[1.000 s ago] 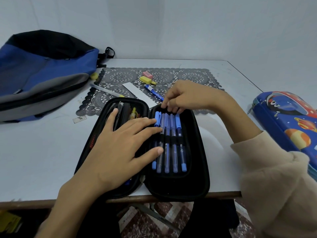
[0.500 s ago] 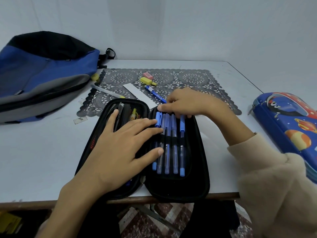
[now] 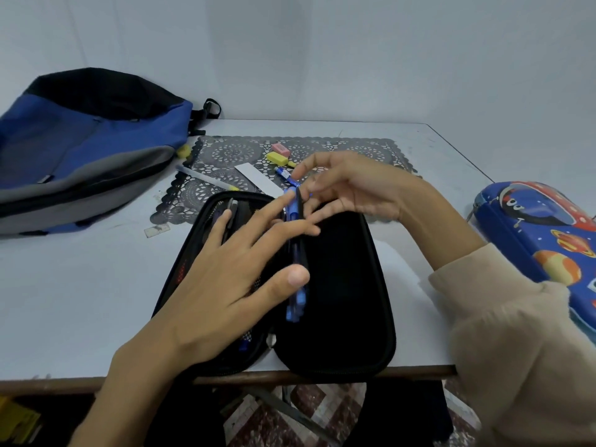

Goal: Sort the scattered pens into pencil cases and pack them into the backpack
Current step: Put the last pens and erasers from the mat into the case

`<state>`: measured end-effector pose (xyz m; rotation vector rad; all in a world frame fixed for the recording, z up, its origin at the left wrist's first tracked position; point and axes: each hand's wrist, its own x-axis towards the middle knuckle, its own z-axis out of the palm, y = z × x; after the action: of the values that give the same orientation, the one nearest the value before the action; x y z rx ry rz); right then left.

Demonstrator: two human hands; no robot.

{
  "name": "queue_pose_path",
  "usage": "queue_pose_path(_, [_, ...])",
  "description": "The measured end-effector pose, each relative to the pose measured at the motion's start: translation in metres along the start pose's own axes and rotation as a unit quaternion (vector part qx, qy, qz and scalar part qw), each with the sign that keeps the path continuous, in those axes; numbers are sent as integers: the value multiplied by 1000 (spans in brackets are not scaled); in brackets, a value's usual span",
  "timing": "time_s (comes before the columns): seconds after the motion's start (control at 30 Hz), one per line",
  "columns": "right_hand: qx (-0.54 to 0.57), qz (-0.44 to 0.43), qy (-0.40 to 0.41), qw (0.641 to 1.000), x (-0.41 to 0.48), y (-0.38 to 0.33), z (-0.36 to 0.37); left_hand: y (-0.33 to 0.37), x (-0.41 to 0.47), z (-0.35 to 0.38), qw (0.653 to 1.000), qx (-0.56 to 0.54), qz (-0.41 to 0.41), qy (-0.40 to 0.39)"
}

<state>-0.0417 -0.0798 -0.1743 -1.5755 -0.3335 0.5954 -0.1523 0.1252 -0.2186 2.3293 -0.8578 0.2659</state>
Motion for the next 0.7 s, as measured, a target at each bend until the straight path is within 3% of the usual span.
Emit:
queue_pose_path(0.07, [-62, -46, 88, 993, 9, -2, -2, 1, -1, 0, 999, -30, -11, 15])
queue_pose_path(0.17, [-220, -101, 203, 949, 35, -6, -3, 2, -1, 1, 1000, -23, -15, 14])
queue_pose_path(0.27, [-398, -63, 185, 896, 68, -9, 5, 3, -1, 1, 999, -25, -17, 16])
queue_pose_path(0.33, [-458, -21, 150, 876, 89, -6, 15, 3, -1, 1, 999, -24, -18, 17])
queue_pose_path(0.43, [-577, -1, 163, 801, 114, 1, 26, 2, -1, 1, 999, -20, -21, 17])
queue_pose_path(0.5, [-604, -8, 183, 776, 121, 1, 28, 2, -1, 0, 999, -21, -24, 15])
queue_pose_path(0.57, [-595, -6, 189, 781, 121, -1, 27, 2, -1, 0, 999, -22, -25, 14])
queue_pose_path(0.7, [-601, -37, 259, 755, 111, -3, 21, 2, -2, 0, 999, -31, -26, 16])
